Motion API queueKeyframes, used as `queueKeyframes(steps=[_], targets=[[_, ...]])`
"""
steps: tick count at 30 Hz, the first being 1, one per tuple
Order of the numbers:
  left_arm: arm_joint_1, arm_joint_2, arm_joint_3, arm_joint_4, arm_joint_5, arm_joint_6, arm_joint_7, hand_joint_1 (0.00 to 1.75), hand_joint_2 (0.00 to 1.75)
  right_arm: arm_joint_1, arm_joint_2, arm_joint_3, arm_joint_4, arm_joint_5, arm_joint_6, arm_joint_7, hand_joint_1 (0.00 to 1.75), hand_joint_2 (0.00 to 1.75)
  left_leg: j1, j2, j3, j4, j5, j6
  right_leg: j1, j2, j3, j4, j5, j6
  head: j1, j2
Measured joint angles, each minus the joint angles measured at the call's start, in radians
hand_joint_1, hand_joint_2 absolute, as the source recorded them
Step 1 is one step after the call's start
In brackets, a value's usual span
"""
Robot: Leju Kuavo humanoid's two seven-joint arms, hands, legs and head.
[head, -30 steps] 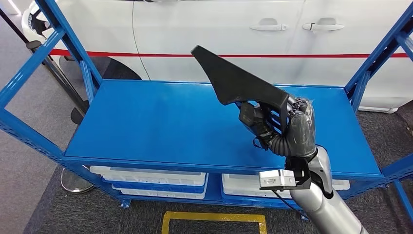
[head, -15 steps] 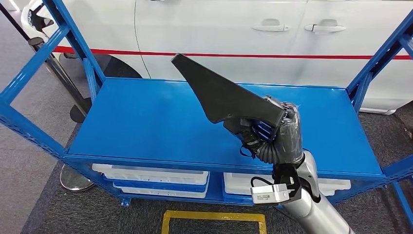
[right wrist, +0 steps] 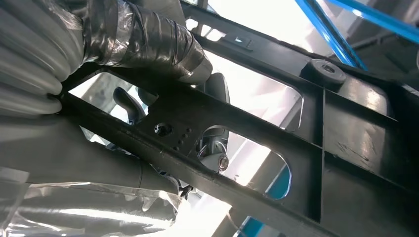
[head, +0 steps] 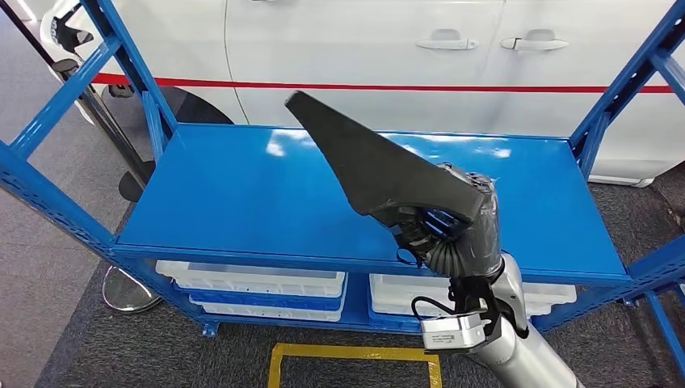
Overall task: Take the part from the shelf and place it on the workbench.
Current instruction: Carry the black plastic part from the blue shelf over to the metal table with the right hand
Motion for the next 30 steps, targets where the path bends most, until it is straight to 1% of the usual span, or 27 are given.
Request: queueKeyframes(steps=[1,2,3,5,6,7,8,9,10,11,12,13,15,16,17,18,20,21,22,23,24,25,26,27,28,29,30], targets=[[0.000,0.000,0.000,0.000,-0.003,0.001,0.002,0.00,0.00,0.001,0.001,0.000,0.000,-0.005,-0.004,-0.004,1.75,1.75,0.001,0.000,-0.005,0.008,-0.012,-0.007,-0.002,-0.001,-0.004,-0.002,0.008,-0.007,0.000,0.000],[0.000,0.000,0.000,0.000,-0.005,0.001,0.002,0.00,0.00,0.001,0.002,0.000,0.000,-0.010,-0.007,-0.008,1.75,1.75,0.003,0.000,-0.016,0.034,-0.040,-0.013,-0.004,-0.003,-0.011,-0.006,0.016,-0.015,0.000,0.000],[0.000,-0.001,0.000,0.000,-0.008,0.001,-0.001,0.00,0.00,0.001,0.003,0.000,-0.001,-0.016,-0.010,-0.012,1.75,1.75,0.006,0.001,-0.032,0.078,-0.081,-0.020,-0.006,-0.005,-0.019,-0.008,0.025,-0.020,0.000,0.000],[-0.002,-0.002,0.000,0.000,-0.009,-0.001,-0.008,0.00,0.00,0.001,0.005,0.000,-0.001,-0.027,-0.011,-0.020,1.75,1.75,0.010,0.001,-0.068,0.201,-0.169,-0.029,-0.005,-0.006,-0.041,-0.007,0.042,-0.025,0.000,0.000],[-0.005,-0.002,0.000,0.000,-0.009,-0.002,-0.011,0.00,0.00,0.000,0.006,0.000,-0.001,-0.032,-0.012,-0.022,1.75,1.75,0.011,0.001,-0.075,0.247,-0.194,-0.032,-0.004,-0.006,-0.054,-0.006,0.051,-0.025,0.000,0.000],[-0.007,-0.002,0.000,0.000,-0.008,-0.002,-0.011,0.00,0.00,-0.002,0.008,0.000,-0.002,-0.037,-0.012,-0.023,1.75,1.75,0.011,0.001,-0.063,0.260,-0.202,-0.032,-0.004,-0.007,-0.067,-0.005,0.060,-0.024,0.000,0.000],[-0.010,-0.001,0.000,0.000,-0.008,-0.002,-0.011,0.00,0.00,-0.007,0.009,-0.001,-0.004,-0.043,-0.012,-0.023,1.75,1.75,0.011,0.001,-0.031,0.232,-0.193,-0.031,-0.003,-0.007,-0.080,-0.003,0.069,-0.022,0.000,0.000],[-0.013,-0.001,0.000,0.000,-0.008,-0.002,-0.010,0.00,0.00,-0.013,0.010,-0.002,-0.008,-0.048,-0.011,-0.021,1.75,1.75,0.011,0.001,0.020,0.169,-0.173,-0.027,-0.003,-0.006,-0.091,-0.002,0.077,-0.020,0.000,0.000],[-0.017,0.000,0.000,0.000,-0.009,-0.002,-0.010,0.00,0.00,-0.021,0.010,-0.004,-0.013,-0.053,-0.010,-0.018,1.75,1.75,0.010,0.001,0.077,0.089,-0.158,-0.021,-0.003,-0.006,-0.099,-0.001,0.086,-0.017,0.000,0.000],[-0.020,0.000,0.000,0.000,-0.009,-0.002,-0.009,0.00,0.00,-0.030,0.010,-0.008,-0.019,-0.057,-0.010,-0.015,1.75,1.75,0.008,0.001,0.120,0.023,-0.144,-0.016,-0.002,-0.007,-0.104,-0.002,0.094,-0.012,0.000,0.000],[-0.024,0.001,0.000,0.000,-0.010,-0.002,-0.009,0.00,0.00,-0.039,0.010,-0.011,-0.024,-0.060,-0.009,-0.013,1.75,1.75,0.004,0.001,0.145,-0.019,-0.135,-0.010,-0.002,-0.007,-0.106,-0.003,0.102,-0.006,0.000,0.000],[-0.026,0.001,0.000,0.000,-0.010,-0.002,-0.008,0.00,0.00,-0.046,0.010,-0.014,-0.030,-0.062,-0.007,-0.012,1.75,1.75,0.001,0.000,0.152,-0.035,-0.131,-0.006,-0.003,-0.008,-0.107,-0.005,0.110,0.001,0.000,0.000],[-0.025,0.001,0.000,0.000,-0.011,-0.002,-0.007,0.00,0.00,-0.059,0.010,-0.019,-0.039,-0.064,-0.005,-0.010,1.75,1.75,-0.001,0.000,0.143,-0.037,-0.110,0.005,-0.004,-0.008,-0.108,-0.014,0.127,0.014,0.000,0.000],[-0.025,0.001,0.000,0.000,-0.012,-0.002,-0.007,0.00,0.00,-0.062,0.010,-0.022,-0.042,-0.065,-0.004,-0.009,1.75,1.75,0.001,0.002,0.138,-0.041,-0.097,0.011,-0.005,-0.007,-0.112,-0.013,0.122,0.019,0.000,0.000],[-0.025,0.001,0.000,0.000,-0.013,-0.002,-0.006,0.00,0.00,-0.065,0.009,-0.026,-0.045,-0.066,-0.004,-0.007,1.75,1.75,0.003,0.005,0.130,-0.046,-0.083,0.019,-0.005,-0.005,-0.119,0.001,0.099,0.023,0.000,0.000],[-0.025,0.001,0.000,0.000,-0.014,-0.002,-0.006,0.00,0.00,-0.067,0.009,-0.029,-0.048,-0.067,-0.003,-0.004,1.75,1.75,0.005,0.009,0.119,-0.051,-0.068,0.026,-0.005,-0.004,-0.131,0.034,0.056,0.025,0.001,0.000],[-0.025,0.000,0.000,0.000,-0.014,-0.002,-0.006,0.00,0.00,-0.068,0.008,-0.033,-0.052,-0.068,-0.003,0.000,1.75,1.75,0.003,0.013,0.088,-0.050,-0.044,0.035,-0.006,-0.003,-0.157,0.150,-0.051,0.029,0.001,0.000],[-0.025,0.000,0.000,0.000,-0.014,-0.002,-0.007,0.00,0.00,-0.068,0.007,-0.035,-0.054,-0.069,-0.003,0.000,1.75,1.75,0.002,0.014,0.072,-0.048,-0.033,0.036,-0.007,-0.003,-0.163,0.208,-0.082,0.031,0.001,0.000],[-0.024,0.000,0.000,0.000,-0.015,-0.003,-0.007,0.00,0.00,-0.066,0.006,-0.035,-0.054,-0.069,-0.004,0.000,1.75,1.75,0.001,0.014,0.055,-0.046,-0.022,0.035,-0.007,-0.003,-0.159,0.245,-0.085,0.033,0.001,0.000],[-0.024,0.000,0.000,0.000,-0.015,-0.004,-0.007,0.00,0.00,-0.063,0.004,-0.035,-0.054,-0.069,-0.004,0.000,1.75,1.75,0.001,0.014,0.038,-0.042,-0.012,0.033,-0.007,-0.003,-0.141,0.252,-0.068,0.033,0.001,0.000],[-0.024,0.000,0.000,0.000,-0.015,-0.005,-0.007,0.00,0.00,-0.061,0.003,-0.036,-0.054,-0.069,-0.005,-0.001,1.75,1.75,0.001,0.014,0.021,-0.037,-0.003,0.031,-0.007,-0.003,-0.105,0.226,-0.040,0.032,0.001,0.000],[-0.024,0.000,0.000,0.000,-0.016,-0.005,-0.008,0.00,0.00,-0.060,0.002,-0.036,-0.054,-0.069,-0.005,-0.001,1.75,1.75,0.001,0.014,0.007,-0.029,0.004,0.027,-0.007,-0.003,-0.056,0.172,-0.021,0.030,0.001,0.000],[-0.023,0.000,0.000,0.000,-0.016,-0.006,-0.008,0.00,0.00,-0.059,0.002,-0.036,-0.055,-0.069,-0.006,-0.002,1.75,1.75,0.000,0.014,-0.006,-0.021,0.010,0.023,-0.005,-0.003,-0.002,0.102,-0.021,0.027,0.001,0.000],[-0.023,-0.001,0.000,0.000,-0.017,-0.006,-0.009,0.00,0.00,-0.059,0.002,-0.037,-0.056,-0.068,-0.007,-0.004,1.75,1.75,-0.002,0.013,-0.015,-0.015,0.015,0.018,-0.003,-0.003,0.041,0.041,-0.030,0.023,0.001,0.000],[-0.023,-0.002,0.000,0.000,-0.018,-0.006,-0.010,0.00,0.00,-0.057,0.002,-0.038,-0.057,-0.068,-0.009,-0.006,1.75,1.75,-0.002,0.013,-0.020,-0.010,0.022,0.013,0.000,-0.002,0.066,0.001,-0.044,0.018,0.001,0.000],[-0.022,-0.002,0.000,0.000,-0.019,-0.006,-0.012,0.00,0.00,-0.056,0.001,-0.040,-0.058,-0.068,-0.010,-0.007,1.75,1.75,-0.003,0.013,-0.023,-0.009,0.029,0.007,0.004,-0.002,0.073,-0.018,-0.051,0.013,0.000,0.000],[-0.021,-0.002,0.000,0.000,-0.020,-0.006,-0.013,0.00,0.00,-0.054,0.001,-0.041,-0.059,-0.067,-0.011,-0.008,1.75,1.75,-0.003,0.012,-0.025,-0.010,0.037,0.001,0.003,-0.003,0.067,-0.021,-0.045,0.006,0.001,0.000]])
